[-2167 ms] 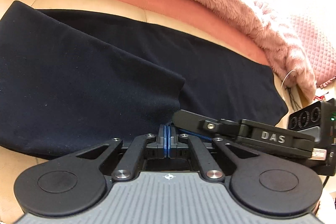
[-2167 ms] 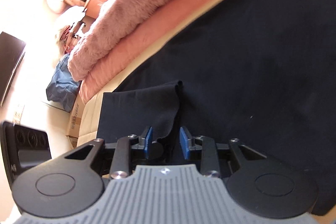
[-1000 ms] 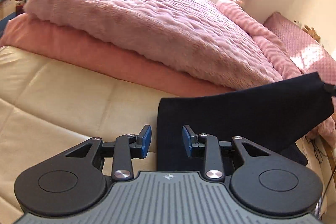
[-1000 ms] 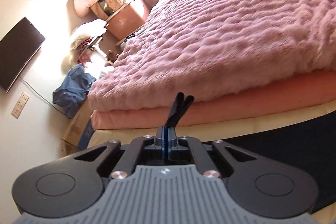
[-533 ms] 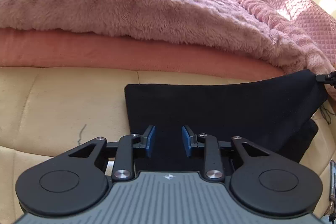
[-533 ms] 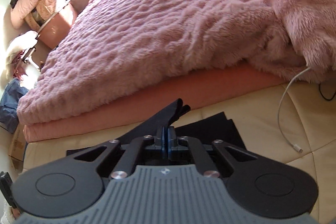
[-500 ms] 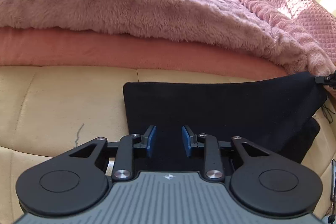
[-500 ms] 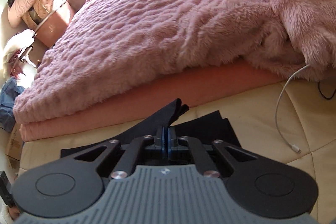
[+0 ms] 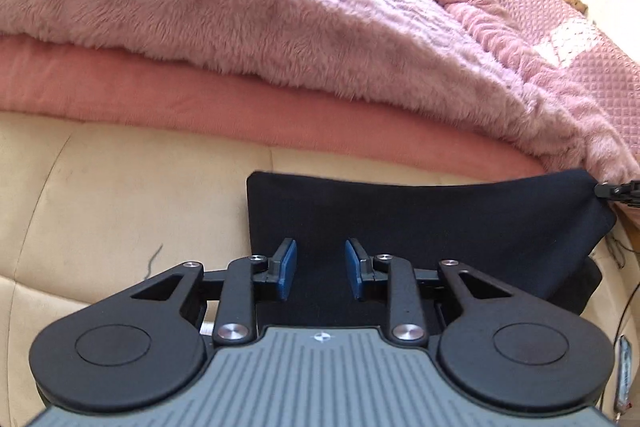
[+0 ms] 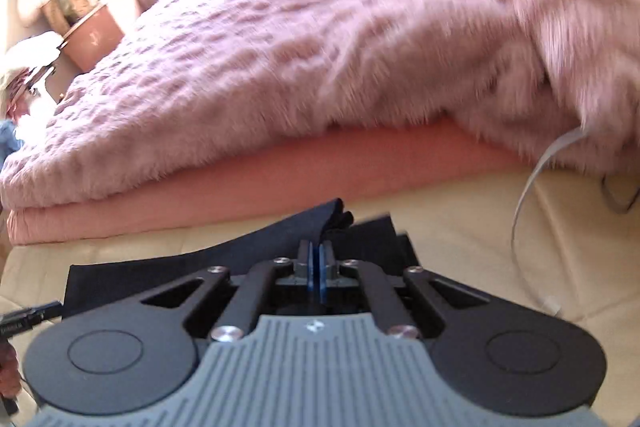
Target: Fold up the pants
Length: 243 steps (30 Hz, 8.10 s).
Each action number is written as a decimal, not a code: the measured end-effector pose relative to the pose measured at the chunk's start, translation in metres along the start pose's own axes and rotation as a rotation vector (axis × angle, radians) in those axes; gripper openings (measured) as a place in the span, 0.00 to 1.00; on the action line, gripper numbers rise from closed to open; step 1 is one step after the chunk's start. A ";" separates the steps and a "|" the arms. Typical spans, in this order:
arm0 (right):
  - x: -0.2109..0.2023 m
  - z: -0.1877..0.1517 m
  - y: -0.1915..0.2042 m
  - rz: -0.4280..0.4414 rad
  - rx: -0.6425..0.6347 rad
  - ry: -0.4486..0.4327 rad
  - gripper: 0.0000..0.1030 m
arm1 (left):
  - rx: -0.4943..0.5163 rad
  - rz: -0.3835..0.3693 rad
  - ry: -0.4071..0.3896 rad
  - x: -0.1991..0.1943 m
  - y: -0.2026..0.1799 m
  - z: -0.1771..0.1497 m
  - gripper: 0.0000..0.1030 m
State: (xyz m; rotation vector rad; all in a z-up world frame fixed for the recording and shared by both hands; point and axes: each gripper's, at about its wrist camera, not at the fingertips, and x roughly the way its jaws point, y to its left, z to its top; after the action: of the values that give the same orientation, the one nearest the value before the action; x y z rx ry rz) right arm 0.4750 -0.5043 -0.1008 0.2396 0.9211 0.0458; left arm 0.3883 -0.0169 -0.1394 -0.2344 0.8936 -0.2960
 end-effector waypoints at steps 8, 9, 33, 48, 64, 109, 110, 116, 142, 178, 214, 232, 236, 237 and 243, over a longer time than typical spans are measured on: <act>0.065 -0.024 -0.011 -0.246 -0.055 0.076 0.00 | 0.041 0.039 -0.008 0.017 -0.006 0.006 0.32; 0.070 -0.028 -0.013 -0.266 -0.063 0.081 0.00 | 0.042 0.037 -0.006 0.019 -0.005 0.007 0.32; 0.034 -0.071 -0.079 -0.081 0.194 0.038 0.64 | -0.270 -0.026 0.182 -0.002 0.015 -0.039 0.53; 0.002 -0.137 -0.014 0.008 0.220 0.084 0.40 | -0.081 0.265 0.325 -0.050 0.046 -0.048 0.08; -0.055 -0.268 0.128 0.095 0.215 0.134 0.38 | 0.121 0.465 0.412 -0.128 0.134 -0.084 0.17; -0.016 -0.229 0.035 0.504 0.506 0.259 0.12 | 0.225 0.093 0.246 -0.065 -0.023 -0.102 0.21; -0.019 -0.228 0.032 0.488 0.500 0.257 0.12 | 0.232 0.066 0.237 -0.064 -0.029 -0.099 0.21; -0.036 -0.212 0.032 0.466 0.467 0.236 0.12 | 0.359 0.038 0.199 -0.030 -0.068 -0.070 0.21; -0.106 -0.172 0.090 0.494 0.411 0.103 0.11 | 0.465 0.041 0.253 -0.057 -0.082 -0.110 0.17; -0.117 -0.136 0.201 0.491 0.326 0.134 0.11 | -0.033 0.160 0.173 -0.135 0.082 -0.070 0.19; -0.036 -0.163 0.340 0.406 0.081 0.220 0.35 | -0.279 -0.073 0.118 -0.134 0.127 -0.077 0.49; 0.011 -0.221 0.271 0.322 -0.004 0.225 0.16 | -0.098 -0.064 0.111 -0.061 0.094 -0.070 0.35; 0.015 -0.221 0.273 0.329 -0.010 0.220 0.13 | -0.046 -0.046 0.075 -0.072 0.080 -0.072 0.19; 0.016 -0.220 0.273 0.329 -0.009 0.220 0.13 | -0.029 -0.040 0.065 -0.076 0.075 -0.072 0.17; -0.001 -0.218 0.268 0.324 -0.006 0.215 0.17 | 0.058 -0.021 0.002 -0.113 0.048 -0.062 0.15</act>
State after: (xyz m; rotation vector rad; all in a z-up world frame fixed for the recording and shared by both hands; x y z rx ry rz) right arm 0.3188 -0.2030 -0.1663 0.3825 1.0886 0.3795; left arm 0.2797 0.0628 -0.1106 -0.1895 0.8832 -0.3412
